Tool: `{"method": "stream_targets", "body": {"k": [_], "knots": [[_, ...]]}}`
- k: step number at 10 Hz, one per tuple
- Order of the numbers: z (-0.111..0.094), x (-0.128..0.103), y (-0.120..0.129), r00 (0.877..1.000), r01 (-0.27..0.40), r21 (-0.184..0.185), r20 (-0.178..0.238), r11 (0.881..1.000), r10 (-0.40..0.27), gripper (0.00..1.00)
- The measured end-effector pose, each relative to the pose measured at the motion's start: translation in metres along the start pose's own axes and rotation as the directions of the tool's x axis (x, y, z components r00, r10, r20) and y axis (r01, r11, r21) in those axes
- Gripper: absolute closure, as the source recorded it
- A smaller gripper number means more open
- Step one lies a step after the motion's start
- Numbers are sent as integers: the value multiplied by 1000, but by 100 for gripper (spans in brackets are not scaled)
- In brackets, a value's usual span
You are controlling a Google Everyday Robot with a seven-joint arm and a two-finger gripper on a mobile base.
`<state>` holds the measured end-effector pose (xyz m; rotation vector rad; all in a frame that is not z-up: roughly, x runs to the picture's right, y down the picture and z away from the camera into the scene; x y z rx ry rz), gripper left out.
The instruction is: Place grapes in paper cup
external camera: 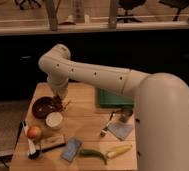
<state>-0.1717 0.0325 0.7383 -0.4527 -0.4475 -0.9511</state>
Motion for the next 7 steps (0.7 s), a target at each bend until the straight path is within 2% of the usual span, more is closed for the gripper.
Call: {"method": "stream_targets", "body": {"k": [7], "knots": [[-15, -13, -9, 997, 72, 17, -3, 997, -72, 100]]}}
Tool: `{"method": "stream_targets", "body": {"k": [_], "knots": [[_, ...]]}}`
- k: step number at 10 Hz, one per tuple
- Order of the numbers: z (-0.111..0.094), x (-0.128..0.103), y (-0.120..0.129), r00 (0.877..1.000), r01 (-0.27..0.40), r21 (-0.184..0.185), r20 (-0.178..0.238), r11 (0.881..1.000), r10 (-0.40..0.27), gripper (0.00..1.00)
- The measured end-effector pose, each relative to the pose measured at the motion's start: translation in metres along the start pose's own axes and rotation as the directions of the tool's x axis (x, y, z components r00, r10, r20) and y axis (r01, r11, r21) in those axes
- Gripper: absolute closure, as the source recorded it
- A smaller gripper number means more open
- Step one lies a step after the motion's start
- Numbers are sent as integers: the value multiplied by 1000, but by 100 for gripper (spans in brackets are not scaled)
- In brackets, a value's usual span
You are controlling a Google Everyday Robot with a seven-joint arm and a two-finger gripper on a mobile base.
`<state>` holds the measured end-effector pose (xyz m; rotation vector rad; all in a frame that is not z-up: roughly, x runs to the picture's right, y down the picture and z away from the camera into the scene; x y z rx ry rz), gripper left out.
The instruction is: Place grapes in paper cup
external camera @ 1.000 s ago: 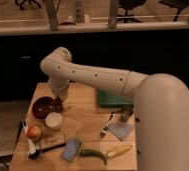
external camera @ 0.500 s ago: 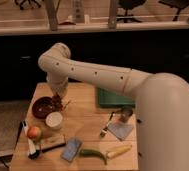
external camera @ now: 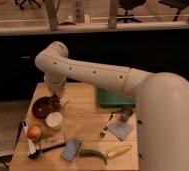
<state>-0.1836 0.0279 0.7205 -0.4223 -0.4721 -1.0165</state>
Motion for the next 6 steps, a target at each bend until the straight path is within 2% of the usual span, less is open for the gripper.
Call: {"method": "stream_targets", "body": {"k": [6], "knots": [[3, -14, -3, 997, 67, 0, 25, 998, -67, 100]]}}
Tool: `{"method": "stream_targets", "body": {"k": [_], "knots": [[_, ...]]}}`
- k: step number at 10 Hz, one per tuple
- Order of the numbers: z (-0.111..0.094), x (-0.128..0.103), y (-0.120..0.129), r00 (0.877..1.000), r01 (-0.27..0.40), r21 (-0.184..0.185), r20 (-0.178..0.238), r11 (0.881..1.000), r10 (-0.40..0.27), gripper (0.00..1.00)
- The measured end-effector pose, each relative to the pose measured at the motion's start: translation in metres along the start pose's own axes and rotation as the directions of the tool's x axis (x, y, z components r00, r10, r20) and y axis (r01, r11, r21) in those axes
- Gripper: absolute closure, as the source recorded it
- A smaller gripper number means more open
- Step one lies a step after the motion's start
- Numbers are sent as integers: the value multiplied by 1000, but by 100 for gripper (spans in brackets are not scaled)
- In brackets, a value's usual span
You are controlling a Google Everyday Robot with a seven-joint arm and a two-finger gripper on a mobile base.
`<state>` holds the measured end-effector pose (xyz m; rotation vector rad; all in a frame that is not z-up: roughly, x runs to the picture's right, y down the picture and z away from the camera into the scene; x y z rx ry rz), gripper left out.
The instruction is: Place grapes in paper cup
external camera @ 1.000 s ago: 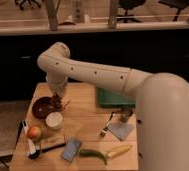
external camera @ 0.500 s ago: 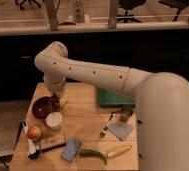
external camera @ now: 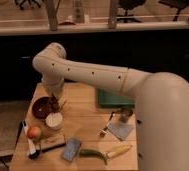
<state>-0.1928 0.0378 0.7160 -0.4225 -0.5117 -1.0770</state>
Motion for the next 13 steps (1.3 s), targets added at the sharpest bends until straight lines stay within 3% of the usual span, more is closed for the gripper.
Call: {"method": "stream_targets", "body": {"k": [8, 13], "knots": [[26, -31, 4, 990, 112, -36, 91, 993, -109, 100], [53, -39, 15, 980, 132, -56, 155, 990, -122, 100]]}}
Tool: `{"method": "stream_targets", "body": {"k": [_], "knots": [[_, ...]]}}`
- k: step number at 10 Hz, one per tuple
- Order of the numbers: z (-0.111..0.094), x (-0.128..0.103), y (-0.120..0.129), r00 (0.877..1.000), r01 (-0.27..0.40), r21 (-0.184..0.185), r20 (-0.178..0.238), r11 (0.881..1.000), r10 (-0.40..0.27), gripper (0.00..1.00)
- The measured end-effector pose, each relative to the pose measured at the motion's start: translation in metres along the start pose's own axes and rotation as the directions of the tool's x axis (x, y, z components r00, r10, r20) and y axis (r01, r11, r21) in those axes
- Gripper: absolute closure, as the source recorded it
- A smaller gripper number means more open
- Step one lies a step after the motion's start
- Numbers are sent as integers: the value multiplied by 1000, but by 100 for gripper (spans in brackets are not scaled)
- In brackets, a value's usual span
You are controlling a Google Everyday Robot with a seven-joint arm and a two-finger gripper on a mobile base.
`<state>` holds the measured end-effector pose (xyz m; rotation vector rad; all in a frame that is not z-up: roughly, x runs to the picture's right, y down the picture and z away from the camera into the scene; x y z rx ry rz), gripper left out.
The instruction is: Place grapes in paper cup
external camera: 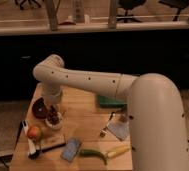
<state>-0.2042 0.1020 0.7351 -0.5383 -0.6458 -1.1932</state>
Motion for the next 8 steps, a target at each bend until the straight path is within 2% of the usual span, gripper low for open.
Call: {"method": "stream_targets", "body": {"k": [6, 7, 8], "knots": [[11, 0, -6, 1000, 16, -14, 24, 1000, -16, 100], [11, 0, -7, 1000, 16, -14, 24, 1000, -15, 98], [11, 1, -7, 1000, 9, -14, 23, 1000, -9, 89]]}}
